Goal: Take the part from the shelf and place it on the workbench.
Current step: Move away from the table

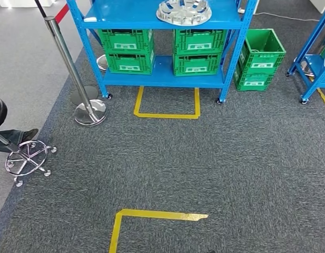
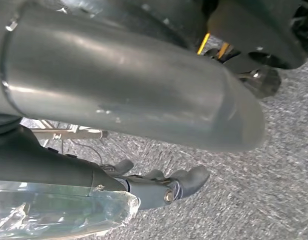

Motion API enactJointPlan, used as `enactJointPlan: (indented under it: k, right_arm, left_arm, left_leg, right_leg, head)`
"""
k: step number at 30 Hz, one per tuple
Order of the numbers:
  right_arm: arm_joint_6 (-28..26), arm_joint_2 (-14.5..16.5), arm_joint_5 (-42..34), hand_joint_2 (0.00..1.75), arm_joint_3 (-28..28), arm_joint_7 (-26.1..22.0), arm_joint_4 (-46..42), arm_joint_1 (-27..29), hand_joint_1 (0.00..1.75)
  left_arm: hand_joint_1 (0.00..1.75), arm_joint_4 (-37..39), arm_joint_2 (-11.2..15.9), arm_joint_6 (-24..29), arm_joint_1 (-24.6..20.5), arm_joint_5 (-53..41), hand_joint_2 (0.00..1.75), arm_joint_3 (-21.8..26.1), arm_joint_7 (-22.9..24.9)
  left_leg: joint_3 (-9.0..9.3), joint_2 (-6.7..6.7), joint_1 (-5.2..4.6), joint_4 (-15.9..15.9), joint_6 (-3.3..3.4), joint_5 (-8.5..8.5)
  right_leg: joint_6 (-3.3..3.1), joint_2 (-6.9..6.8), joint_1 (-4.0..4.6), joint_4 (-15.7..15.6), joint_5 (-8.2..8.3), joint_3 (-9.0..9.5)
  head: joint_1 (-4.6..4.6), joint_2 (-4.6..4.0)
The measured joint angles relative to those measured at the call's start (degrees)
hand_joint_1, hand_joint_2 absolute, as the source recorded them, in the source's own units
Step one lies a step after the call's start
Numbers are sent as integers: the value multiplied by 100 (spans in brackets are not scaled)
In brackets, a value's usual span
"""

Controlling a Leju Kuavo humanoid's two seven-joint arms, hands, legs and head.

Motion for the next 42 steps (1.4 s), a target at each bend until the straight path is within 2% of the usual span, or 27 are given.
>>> enactJointPlan:
  k: [2,4,5,6,7,8,9,10,11,12,15,17,18,20,21,22,23,25,27,30,32,33,36,37,38,40,42]
  right_arm:
    - [0,0,7,0,-11,-2,-1,-6,0]
    - [0,0,9,0,-17,-3,-2,-9,0]
    - [0,0,10,0,-21,-3,-2,-5,0]
    - [0,0,12,0,-25,-3,-2,0,0]
    - [0,0,15,0,-29,-3,-2,5,0]
    - [0,0,19,0,-32,-3,-2,7,0]
    - [0,1,21,0,-36,-3,-2,8,0]
    - [0,5,23,0,-40,-4,-2,4,0]
    - [0,9,26,0,-44,-6,-2,-1,0]
    - [0,14,28,0,-49,-8,-2,-8,0]
    - [2,17,39,0,-60,-8,-3,-19,0]
    - [3,17,43,0,-67,-11,-4,-36,0]
    - [3,17,43,0,-69,-11,-4,-48,0]
    - [-4,17,43,0,-78,16,-4,-57,0]
    - [-9,17,43,0,-87,44,-4,-46,0]
    - [-15,17,43,0,-99,75,-5,-29,0]
    - [-18,16,42,0,-111,107,-9,-15,0]
    - [-20,13,40,0,-135,151,-27,1,0]
    - [-15,13,38,0,-169,181,-42,-4,0]
    - [-1,15,28,0,-211,211,-49,20,0]
    - [4,17,24,0,-231,228,-60,19,0]
    - [7,19,23,0,-241,233,-67,6,0]
    - [14,18,23,0,-265,244,-81,-8,0]
    - [17,17,23,0,-271,247,-85,-2,0]
    - [20,18,24,0,-278,251,-89,3,0]
    - [26,21,25,0,-290,256,-92,7,0]
    - [30,24,26,0,-299,256,-92,2,0]
  left_arm:
    - [0,-8,3,3,-5,0,0,-20,0]
    - [0,-11,3,5,-2,0,0,-36,0]
    - [0,-11,3,5,4,0,0,-38,0]
    - [0,-11,3,4,12,0,0,-38,0]
    - [0,-11,4,4,19,0,0,-39,0]
    - [0,-11,4,3,23,0,0,-42,0]
    - [0,-12,5,3,24,0,0,-46,0]
    - [0,-13,8,4,24,0,0,-50,0]
    - [0,-14,10,6,19,0,0,-57,0]
    - [0,-16,10,10,14,0,0,-63,2]
    - [0,-22,1,26,22,0,0,-78,8]
    - [0,-23,-8,33,32,0,0,-81,9]
    - [0,-24,-11,36,33,0,0,-84,9]
    - [0,-24,-13,40,29,0,0,-87,11]
    - [0,-24,-13,43,31,0,0,-88,15]
    - [0,-24,-13,45,33,0,0,-87,21]
    - [0,-24,-13,46,35,0,0,-87,27]
    - [0,-24,-15,46,38,0,0,-87,33]
    - [0,-26,-15,42,34,0,0,-87,37]
    - [0,-31,-13,37,28,0,0,-86,51]
    - [0,-36,-10,36,26,-1,0,-87,60]
    - [0,-39,-8,36,23,-1,0,-89,65]
    - [0,-42,-8,31,21,0,0,-90,78]
    - [0,-41,-8,28,26,0,0,-89,82]
    - [0,-42,-8,28,31,0,0,-89,85]
    - [0,-45,-8,27,39,0,0,-90,86]
    - [0,-52,-4,24,43,0,0,-93,89]
  left_leg:
    - [-187,23,15,412,-58,-217]
    - [-636,35,21,1205,-91,-513]
    - [-853,36,24,1533,-94,-578]
    - [-994,37,25,1695,-85,-546]
    - [-1027,38,23,1637,-63,-394]
    - [-956,39,15,1382,-26,-153]
    - [-819,44,-2,1003,28,110]
    - [-673,58,-26,649,92,292]
    - [-546,70,-51,366,143,374]
    - [-468,80,-73,196,180,374]
    - [-344,56,-71,35,224,294]
    - [-243,36,-42,-20,255,280]
    - [-213,35,-35,-32,265,266]
    - [-177,34,-40,-31,281,217]
    - [-145,30,-43,-31,281,185]
    - [-96,22,-45,-30,277,144]
    - [-28,13,-45,-30,268,98]
    - [114,6,-47,-27,234,-12]
    - [176,6,-57,-18,171,-109]
    - [214,9,-61,32,65,-162]
    - [160,19,-52,240,13,-220]
    - [27,25,-40,498,-19,-318]
    - [-629,34,6,1506,-103,-726]
    - [-766,36,14,1618,-109,-712]
    - [-805,37,17,1526,-103,-558]
    - [-649,48,5,880,-49,17]
    - [-488,65,-36,339,27,226]
  right_leg:
    - [-70,-17,-9,-8,-29,43]
    - [-114,-38,1,-8,-77,85]
    - [-123,-44,8,-8,-106,112]
    - [-125,-45,17,-8,-137,147]
    - [-125,-44,26,-8,-172,193]
    - [-122,-42,37,-9,-210,250]
    - [-116,-42,46,-13,-251,293]
    - [-96,-47,61,-17,-297,331]
    - [-67,-50,66,-25,-337,350]
    - [-32,-57,67,-43,-363,365]
    - [93,-76,57,-12,-340,468]
    - [148,-62,57,232,-478,383]
    - [166,-51,56,514,-621,214]
    - [199,-41,55,1228,-920,-262]
    - [202,-40,55,1470,-994,-468]
    - [196,-40,56,1519,-954,-586]
    - [188,-40,56,1354,-782,-601]
    - [154,-39,59,644,-188,-447]
    - [80,-44,74,167,86,-318]
    - [-77,-50,87,96,109,-238]
    - [-146,-51,66,66,106,-148]
    - [-174,-50,55,54,86,-108]
    - [-212,-48,60,47,-13,-16]
    - [-210,-47,62,47,-52,29]
    - [-206,-44,64,47,-92,84]
    - [-187,-41,65,41,-176,195]
    - [-142,-41,70,33,-246,272]
  head:
    - [-25,0]
    - [-41,0]
    - [-37,0]
    - [-40,0]
    - [-39,0]
    - [-40,0]
    - [-40,0]
    - [-32,0]
    - [-33,0]
    - [-27,0]
    - [-25,1]
    - [-4,-1]
    - [8,-1]
    - [28,0]
    - [30,0]
    - [32,0]
    - [34,0]
    - [39,0]
    - [40,0]
    - [31,0]
    - [19,0]
    - [7,0]
    - [-10,0]
    - [-11,0]
    - [-11,0]
    - [-10,0]
    - [-9,0]
